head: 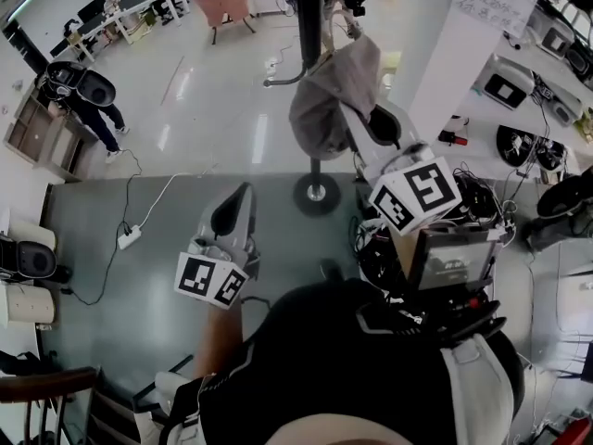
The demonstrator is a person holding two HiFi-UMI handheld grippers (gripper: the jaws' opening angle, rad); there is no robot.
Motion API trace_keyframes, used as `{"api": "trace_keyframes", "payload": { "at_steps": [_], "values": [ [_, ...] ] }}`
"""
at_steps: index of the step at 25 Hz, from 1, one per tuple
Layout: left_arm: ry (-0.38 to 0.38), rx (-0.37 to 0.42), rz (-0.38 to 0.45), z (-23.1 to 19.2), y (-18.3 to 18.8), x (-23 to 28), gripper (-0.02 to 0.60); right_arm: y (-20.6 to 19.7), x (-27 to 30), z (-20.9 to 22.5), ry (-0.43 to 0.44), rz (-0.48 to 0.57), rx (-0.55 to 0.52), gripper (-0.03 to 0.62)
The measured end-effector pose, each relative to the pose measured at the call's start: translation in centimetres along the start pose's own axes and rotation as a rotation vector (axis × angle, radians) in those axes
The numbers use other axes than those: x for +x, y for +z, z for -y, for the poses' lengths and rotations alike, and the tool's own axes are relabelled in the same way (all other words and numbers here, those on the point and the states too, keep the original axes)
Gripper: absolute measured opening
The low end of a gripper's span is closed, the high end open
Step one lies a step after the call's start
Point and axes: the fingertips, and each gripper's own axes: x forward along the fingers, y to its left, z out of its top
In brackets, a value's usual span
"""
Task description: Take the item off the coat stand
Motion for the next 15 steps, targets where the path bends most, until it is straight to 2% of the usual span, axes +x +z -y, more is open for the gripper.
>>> {"api": "trace_keyframes", "payload": {
  "at_steps": [5, 8, 15],
  "values": [
    [-0.020, -0.003, -0.002, 1.1, -0.2, 1.2, 0.018, -2.5, -1.3, 0.7, -0.004, -0.079, -0.008, 0.046],
    [-0.028, -0.001, -0.003, 1.0, -0.2, 1.2, 0.018, -3.2, -1.8, 0.9, -0.017, -0.073, 0.032, 0.046],
    [-0.026, -0.011, -0.004, 0.8, -0.4, 1.7, 0.018, -4.3, -2.2, 1.5, -0.057, -0.096, 0.006, 0.044]
  ]
}}
